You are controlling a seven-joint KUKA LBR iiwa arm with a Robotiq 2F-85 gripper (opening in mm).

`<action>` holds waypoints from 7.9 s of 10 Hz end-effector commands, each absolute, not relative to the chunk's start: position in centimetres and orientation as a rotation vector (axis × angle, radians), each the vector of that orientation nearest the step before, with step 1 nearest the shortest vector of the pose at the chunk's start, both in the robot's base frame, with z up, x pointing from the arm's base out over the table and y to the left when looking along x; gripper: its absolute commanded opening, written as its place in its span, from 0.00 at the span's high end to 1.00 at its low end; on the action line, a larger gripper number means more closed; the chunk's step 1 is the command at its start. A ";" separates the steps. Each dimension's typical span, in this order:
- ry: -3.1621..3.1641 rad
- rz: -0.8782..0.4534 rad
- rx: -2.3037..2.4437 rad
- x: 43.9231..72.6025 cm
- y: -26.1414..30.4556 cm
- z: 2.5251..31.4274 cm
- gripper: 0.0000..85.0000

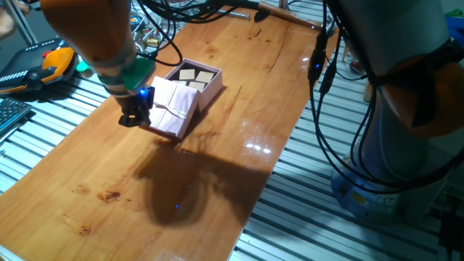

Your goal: Slide the outer casing onto the gift box

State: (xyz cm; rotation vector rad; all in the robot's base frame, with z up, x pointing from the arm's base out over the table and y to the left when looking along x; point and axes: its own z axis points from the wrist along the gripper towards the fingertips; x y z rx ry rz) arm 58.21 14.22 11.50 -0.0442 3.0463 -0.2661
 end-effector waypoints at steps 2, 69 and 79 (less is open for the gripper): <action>3.037 -0.287 -0.020 58.1 15.5 11.1 1.00; 2.917 -0.510 0.011 60.8 8.6 4.0 1.00; 2.903 -0.563 0.025 60.4 7.5 3.8 1.00</action>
